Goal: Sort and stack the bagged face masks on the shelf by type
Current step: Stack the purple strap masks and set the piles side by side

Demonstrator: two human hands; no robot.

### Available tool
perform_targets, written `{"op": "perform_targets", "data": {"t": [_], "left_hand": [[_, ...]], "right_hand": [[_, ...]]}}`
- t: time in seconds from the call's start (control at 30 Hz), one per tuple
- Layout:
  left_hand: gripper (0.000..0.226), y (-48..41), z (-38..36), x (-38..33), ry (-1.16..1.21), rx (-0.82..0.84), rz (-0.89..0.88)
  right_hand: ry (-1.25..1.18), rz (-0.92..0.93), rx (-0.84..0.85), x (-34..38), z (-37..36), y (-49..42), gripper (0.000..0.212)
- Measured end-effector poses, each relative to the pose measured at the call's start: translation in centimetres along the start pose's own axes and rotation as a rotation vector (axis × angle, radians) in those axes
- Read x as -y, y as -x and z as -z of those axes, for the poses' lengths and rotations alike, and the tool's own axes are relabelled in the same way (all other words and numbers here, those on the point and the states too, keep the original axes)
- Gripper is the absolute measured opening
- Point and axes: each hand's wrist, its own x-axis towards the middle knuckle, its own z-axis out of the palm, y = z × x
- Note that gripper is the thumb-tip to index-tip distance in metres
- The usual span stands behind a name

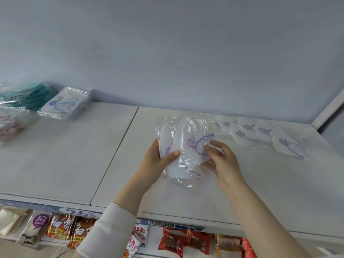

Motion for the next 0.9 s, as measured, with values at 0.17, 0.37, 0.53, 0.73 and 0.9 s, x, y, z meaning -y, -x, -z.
{"op": "perform_targets", "data": {"t": [0.17, 0.37, 0.53, 0.73, 0.9], "left_hand": [[0.035, 0.0, -0.3, 0.5, 0.023, 0.041, 0.008], [0.029, -0.5, -1.5, 0.9, -0.010, -0.050, -0.029], [0.030, -1.7, -4.7, 0.5, 0.077, -0.156, -0.115], [0.028, -3.2, -9.5, -0.2, -0.083, -0.050, -0.150], [0.018, -3.8, -10.6, -1.5, -0.227, -0.079, -0.146]], "right_hand": [[-0.090, 0.012, -0.092, 0.1, 0.5, 0.1, 0.014], [-0.181, 0.017, -0.149, 1.0, 3.1, -0.7, 0.016], [-0.164, -0.060, -0.069, 1.4, 5.4, -1.1, 0.022], [0.018, 0.207, -0.098, 1.9, 7.1, -2.2, 0.010], [0.164, 0.541, 0.023, 1.3, 8.5, -2.5, 0.063]]}}
